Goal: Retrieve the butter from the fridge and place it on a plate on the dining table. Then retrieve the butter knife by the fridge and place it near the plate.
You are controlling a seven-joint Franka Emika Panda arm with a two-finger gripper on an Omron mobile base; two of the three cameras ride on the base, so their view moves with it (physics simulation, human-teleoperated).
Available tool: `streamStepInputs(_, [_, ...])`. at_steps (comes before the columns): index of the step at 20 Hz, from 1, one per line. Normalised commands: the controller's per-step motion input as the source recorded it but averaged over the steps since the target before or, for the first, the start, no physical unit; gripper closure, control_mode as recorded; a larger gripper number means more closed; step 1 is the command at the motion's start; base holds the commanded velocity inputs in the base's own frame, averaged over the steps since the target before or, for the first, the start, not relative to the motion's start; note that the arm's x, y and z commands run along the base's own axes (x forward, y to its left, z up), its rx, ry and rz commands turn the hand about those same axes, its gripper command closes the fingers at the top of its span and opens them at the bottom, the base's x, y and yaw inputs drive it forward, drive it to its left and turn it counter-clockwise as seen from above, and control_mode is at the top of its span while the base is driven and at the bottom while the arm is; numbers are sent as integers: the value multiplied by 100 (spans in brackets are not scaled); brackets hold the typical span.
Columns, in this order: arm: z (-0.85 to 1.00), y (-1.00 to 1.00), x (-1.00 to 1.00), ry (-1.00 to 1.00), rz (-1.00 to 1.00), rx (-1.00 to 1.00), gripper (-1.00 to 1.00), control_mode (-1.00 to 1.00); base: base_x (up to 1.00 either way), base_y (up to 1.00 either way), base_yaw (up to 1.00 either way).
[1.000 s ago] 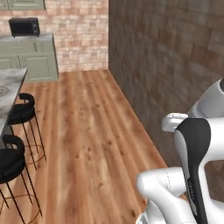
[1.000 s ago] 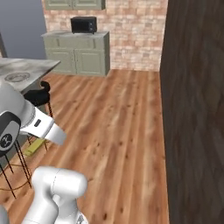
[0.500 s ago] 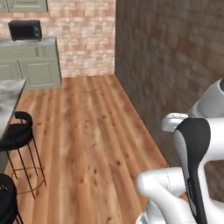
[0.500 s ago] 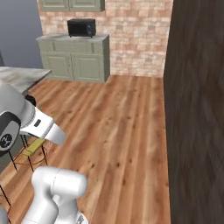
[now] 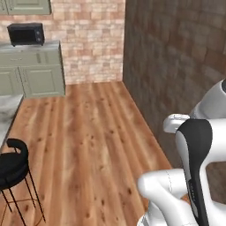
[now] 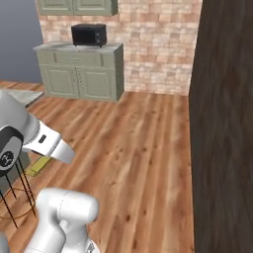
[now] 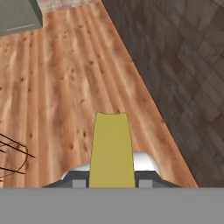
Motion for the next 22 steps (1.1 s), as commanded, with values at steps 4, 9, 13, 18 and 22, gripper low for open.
streamStepInputs(4, [0, 0, 0, 0, 0, 0, 100, 100, 100, 0, 27])
streamStepInputs(9, [0, 0, 0, 0, 0, 0, 100, 100, 100, -11, 51])
streamStepInputs(13, [0, 0, 0, 0, 0, 0, 100, 100, 96, -30, 62])
streamStepInputs(18, [0, 0, 0, 0, 0, 0, 100, 100, 70, -20, 74])
streamStepInputs(22, [0, 0, 0, 0, 0, 0, 100, 100, 44, -4, 79])
